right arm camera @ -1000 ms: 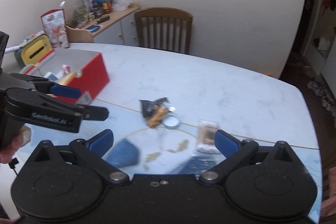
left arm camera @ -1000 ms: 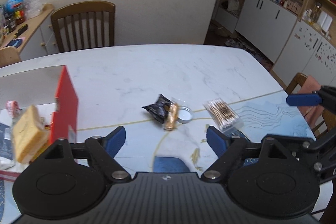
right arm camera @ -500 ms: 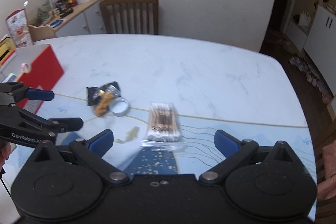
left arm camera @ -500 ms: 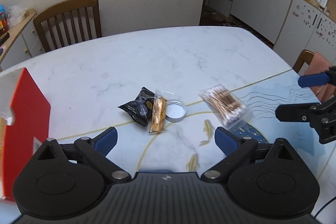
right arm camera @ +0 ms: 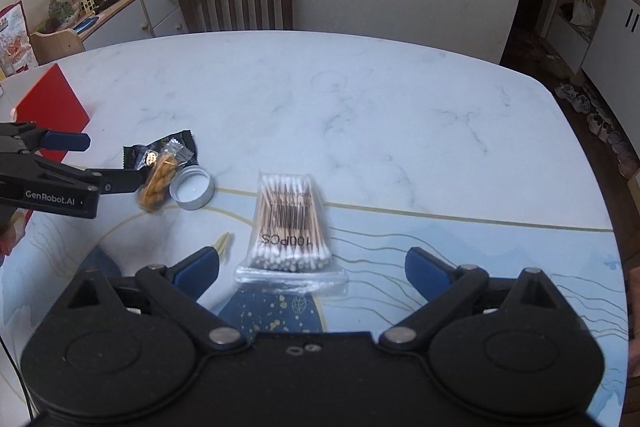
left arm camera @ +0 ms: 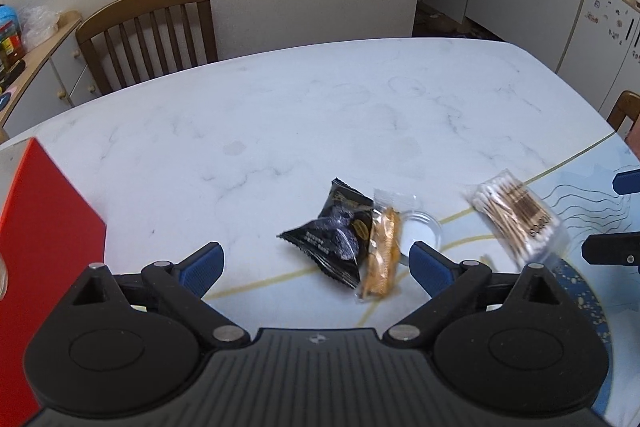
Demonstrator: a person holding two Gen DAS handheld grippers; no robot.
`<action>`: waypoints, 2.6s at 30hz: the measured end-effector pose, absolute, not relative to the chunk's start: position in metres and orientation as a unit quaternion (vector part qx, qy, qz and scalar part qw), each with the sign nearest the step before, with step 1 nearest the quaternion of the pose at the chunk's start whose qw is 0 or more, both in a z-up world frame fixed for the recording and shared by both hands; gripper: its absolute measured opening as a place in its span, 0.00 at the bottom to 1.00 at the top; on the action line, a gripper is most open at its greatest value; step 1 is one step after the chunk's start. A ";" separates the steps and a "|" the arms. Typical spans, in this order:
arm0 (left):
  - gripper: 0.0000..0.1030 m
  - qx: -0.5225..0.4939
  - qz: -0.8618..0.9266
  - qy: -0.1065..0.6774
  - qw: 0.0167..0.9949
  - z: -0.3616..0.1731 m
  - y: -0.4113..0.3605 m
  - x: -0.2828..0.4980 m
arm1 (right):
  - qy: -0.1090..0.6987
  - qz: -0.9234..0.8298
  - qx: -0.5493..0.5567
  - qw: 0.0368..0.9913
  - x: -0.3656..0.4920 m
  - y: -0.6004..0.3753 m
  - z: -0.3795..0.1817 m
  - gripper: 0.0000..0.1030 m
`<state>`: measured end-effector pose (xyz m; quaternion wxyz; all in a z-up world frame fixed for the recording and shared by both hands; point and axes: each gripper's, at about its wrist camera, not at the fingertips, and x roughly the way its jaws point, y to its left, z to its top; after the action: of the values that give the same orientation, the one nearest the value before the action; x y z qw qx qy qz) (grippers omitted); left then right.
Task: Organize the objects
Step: 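Move both tools back over the cotton swabs and snack pack, then grasp the black snack pack with the left tool while the right tool grasps the cotton swab bag, then carry the black snack pack and cotton swab bag with both tools over the shoebox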
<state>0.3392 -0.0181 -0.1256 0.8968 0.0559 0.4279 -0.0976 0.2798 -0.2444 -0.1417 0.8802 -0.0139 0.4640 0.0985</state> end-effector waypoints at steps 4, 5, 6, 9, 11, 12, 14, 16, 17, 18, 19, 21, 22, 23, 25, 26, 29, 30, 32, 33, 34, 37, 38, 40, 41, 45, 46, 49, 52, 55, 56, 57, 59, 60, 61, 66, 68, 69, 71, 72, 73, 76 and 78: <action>0.97 0.067 -0.090 0.431 0.895 -0.133 -0.014 0.352 | 0.468 0.098 -0.014 0.878 0.288 -0.242 -0.148 0.94; 0.97 0.072 -0.086 0.432 0.895 -0.136 -0.013 0.354 | 0.468 0.099 -0.014 0.878 0.289 -0.241 -0.149 0.94; 0.97 0.076 -0.084 0.433 0.894 -0.138 -0.011 0.355 | 0.469 0.100 -0.013 0.877 0.290 -0.240 -0.150 0.94; 0.97 0.079 -0.088 0.438 0.891 -0.144 -0.005 0.358 | 0.473 0.104 -0.014 0.875 0.293 -0.238 -0.155 0.94; 0.97 0.085 -0.088 0.437 0.891 -0.147 -0.005 0.361 | 0.476 0.105 -0.017 0.873 0.295 -0.236 -0.157 0.93; 0.97 0.088 -0.089 0.437 0.891 -0.148 -0.006 0.362 | 0.476 0.104 -0.018 0.873 0.296 -0.235 -0.159 0.92; 0.97 0.095 -0.090 0.435 0.891 -0.150 -0.009 0.365 | 0.477 0.101 -0.018 0.873 0.299 -0.234 -0.161 0.90; 0.97 0.099 -0.095 0.434 0.890 -0.151 -0.012 0.369 | 0.479 0.096 -0.016 0.873 0.303 -0.233 -0.164 0.88; 0.97 0.103 -0.097 0.432 0.890 -0.152 -0.013 0.370 | 0.480 0.093 -0.015 0.872 0.305 -0.233 -0.165 0.87; 0.97 0.106 -0.099 0.430 0.891 -0.153 -0.015 0.372 | 0.481 0.091 -0.014 0.872 0.307 -0.233 -0.167 0.85; 0.97 0.110 -0.102 0.428 0.891 -0.153 -0.017 0.374 | 0.482 0.089 -0.012 0.872 0.308 -0.232 -0.168 0.85; 0.97 0.117 -0.106 0.426 0.891 -0.155 -0.021 0.377 | 0.484 0.088 -0.010 0.870 0.310 -0.231 -0.171 0.82; 0.97 0.121 -0.110 0.425 0.890 -0.156 -0.023 0.378 | 0.485 0.088 -0.011 0.870 0.311 -0.230 -0.173 0.82; 0.97 0.124 -0.112 0.423 0.890 -0.157 -0.025 0.379 | 0.486 0.088 -0.012 0.869 0.312 -0.229 -0.174 0.81; 0.97 0.129 -0.117 0.418 0.891 -0.158 -0.029 0.381 | 0.487 0.087 -0.013 0.869 0.314 -0.227 -0.176 0.77; 0.97 0.130 -0.120 0.417 0.892 -0.159 -0.030 0.382 | 0.487 0.086 -0.014 0.869 0.314 -0.226 -0.177 0.76; 0.96 0.131 -0.128 0.412 0.893 -0.159 -0.036 0.383 | 0.490 0.082 -0.010 0.868 0.317 -0.224 -0.180 0.71; 0.96 0.132 -0.128 0.410 0.893 -0.160 -0.037 0.383 | 0.491 0.080 -0.009 0.868 0.318 -0.224 -0.181 0.69; 0.94 0.131 -0.131 0.406 0.895 -0.159 -0.039 0.384 | 0.491 0.077 -0.005 0.868 0.319 -0.224 -0.183 0.65; 0.91 0.127 -0.132 0.406 0.895 -0.159 -0.039 0.384 | 0.492 0.074 -0.003 0.867 0.319 -0.224 -0.184 0.61; 0.89 0.122 -0.134 0.408 0.895 -0.159 -0.039 0.385 | 0.493 0.074 0.001 0.867 0.320 -0.223 -0.184 0.61; 0.69 0.105 -0.137 0.415 0.893 -0.158 -0.038 0.386 | 0.489 0.070 -0.002 0.869 0.321 -0.220 -0.185 0.53; 0.63 0.100 -0.138 0.418 0.892 -0.158 -0.038 0.387 | 0.489 0.070 -0.003 0.870 0.321 -0.218 -0.184 0.49; 0.55 0.082 -0.140 0.425 0.890 -0.156 -0.037 0.388 | 0.487 0.069 -0.006 0.870 0.320 -0.217 -0.184 0.45; 0.49 0.073 -0.142 0.430 0.889 -0.156 -0.036 0.389 | 0.487 0.069 -0.007 0.871 0.319 -0.216 -0.184 0.43; 0.37 0.075 -0.142 0.437 0.885 -0.152 -0.038 0.386 | 0.487 0.065 -0.006 0.871 0.316 -0.217 -0.180 0.37; 0.37 0.076 -0.142 0.437 0.885 -0.151 -0.039 0.384 | 0.487 0.065 -0.005 0.871 0.315 -0.217 -0.179 0.37; 0.36 0.069 -0.139 0.440 0.885 -0.148 -0.038 0.379 | 0.488 0.062 -0.002 0.871 0.309 -0.220 -0.174 0.36; 0.36 0.056 -0.131 0.443 0.885 -0.143 -0.034 0.372 | 0.486 0.066 0.004 0.871 0.298 -0.221 -0.165 0.36; 0.36 0.046 -0.129 0.443 0.886 -0.135 -0.030 0.360 | 0.483 0.068 0.007 0.873 0.286 -0.221 -0.155 0.36; 0.36 0.043 -0.126 0.442 0.887 -0.132 -0.029 0.355 | 0.482 0.070 0.010 0.873 0.282 -0.221 -0.151 0.36; 0.36 0.039 -0.125 0.441 0.888 -0.129 -0.027 0.351 | 0.480 0.072 0.012 0.874 0.277 -0.221 -0.146 0.36; 0.36 0.032 -0.123 0.438 0.890 -0.122 -0.024 0.341 | 0.476 0.074 0.013 0.876 0.270 -0.220 -0.139 0.36; 0.36 0.027 -0.123 0.436 0.891 -0.118 -0.022 0.335 | 0.474 0.075 0.013 0.877 0.266 -0.219 -0.135 0.36; 0.36 0.024 -0.123 0.435 0.892 -0.114 -0.020 0.330 | 0.473 0.076 0.014 0.878 0.262 -0.218 -0.131 0.36; 0.36 0.011 -0.129 0.427 0.895 -0.092 -0.012 0.306 | 0.464 0.082 0.013 0.882 0.245 -0.208 -0.108 0.36; 0.36 0.009 -0.133 0.421 0.897 -0.083 -0.009 0.296 | 0.458 0.085 0.004 0.885 0.238 -0.201 -0.100 0.36; 0.36 0.008 -0.134 0.417 0.899 -0.078 -0.008 0.291 | 0.454 0.087 0.001 0.887 0.236 -0.197 -0.096 0.36; 0.36 0.004 -0.138 0.413 0.900 -0.071 -0.004 0.283 | 0.450 0.093 0.001 0.888 0.230 -0.190 -0.087 0.36; 0.36 0.002 -0.140 0.411 0.901 -0.067 -0.002 0.279 | 0.448 0.095 0.003 0.889 0.227 -0.186 -0.083 0.36; 0.36 0.001 -0.141 0.408 0.902 -0.063 0.000 0.274 | 0.445 0.097 0.004 0.890 0.225 -0.183 -0.079 0.36; 0.36 -0.007 -0.144 0.401 0.905 -0.052 0.010 0.262 | 0.438 0.104 0.001 0.893 0.220 -0.169 -0.066 0.36; 0.36 -0.018 -0.142 0.399 0.906 -0.045 0.018 0.255 | 0.433 0.109 -0.001 0.895 0.216 -0.159 -0.058 0.36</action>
<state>0.2551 0.0185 -0.0445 0.9058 -0.0180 0.3986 -0.1422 0.2163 -0.1590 -0.0583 0.8949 -0.0008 0.4328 0.1091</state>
